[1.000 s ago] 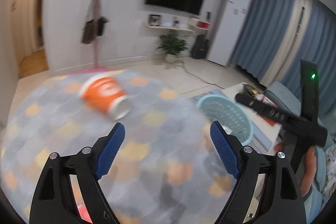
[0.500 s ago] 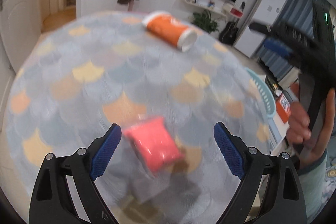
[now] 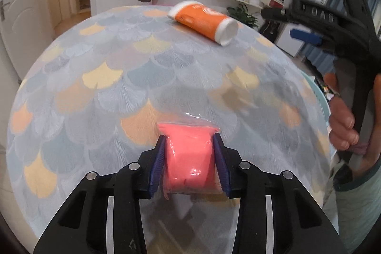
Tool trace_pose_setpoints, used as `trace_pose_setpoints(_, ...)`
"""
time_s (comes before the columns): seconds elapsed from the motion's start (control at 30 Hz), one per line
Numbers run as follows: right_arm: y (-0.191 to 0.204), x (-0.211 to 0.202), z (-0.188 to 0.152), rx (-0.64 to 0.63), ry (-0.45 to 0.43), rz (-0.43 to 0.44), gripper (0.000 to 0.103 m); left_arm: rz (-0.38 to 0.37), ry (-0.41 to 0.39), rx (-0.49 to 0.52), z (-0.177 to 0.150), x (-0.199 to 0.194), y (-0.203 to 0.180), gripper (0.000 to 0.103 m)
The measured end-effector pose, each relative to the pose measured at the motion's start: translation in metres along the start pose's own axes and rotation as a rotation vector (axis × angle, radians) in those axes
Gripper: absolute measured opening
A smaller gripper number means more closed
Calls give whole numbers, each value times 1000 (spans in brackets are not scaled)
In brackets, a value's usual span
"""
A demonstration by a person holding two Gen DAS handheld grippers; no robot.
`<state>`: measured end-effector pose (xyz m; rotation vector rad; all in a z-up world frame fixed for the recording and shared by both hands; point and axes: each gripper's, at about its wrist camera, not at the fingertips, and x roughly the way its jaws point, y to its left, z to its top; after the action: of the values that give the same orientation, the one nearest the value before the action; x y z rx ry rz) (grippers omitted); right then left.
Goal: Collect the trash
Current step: 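Grasp the pink bag with left gripper while right gripper grasps orange paper cup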
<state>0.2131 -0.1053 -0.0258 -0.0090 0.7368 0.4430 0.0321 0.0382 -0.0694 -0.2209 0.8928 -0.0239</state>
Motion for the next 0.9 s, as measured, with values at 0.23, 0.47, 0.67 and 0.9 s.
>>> trace_pose_setpoints(0.23,8,37,16,-26,55,24,87,24,-109,-34,49,5,19,38)
trace_pose_setpoints(0.47,13,81,28,-9,107,39,88,37,-156,-91,77,30,43,38)
trace_pose_setpoints(0.67,17,103,26,-11,125,66,89,22,-154,-118,78,41,53,38)
trace_pose_setpoints(0.9,19,111,26,-13,131,55,89,11,-168,-112,76,38,52,38)
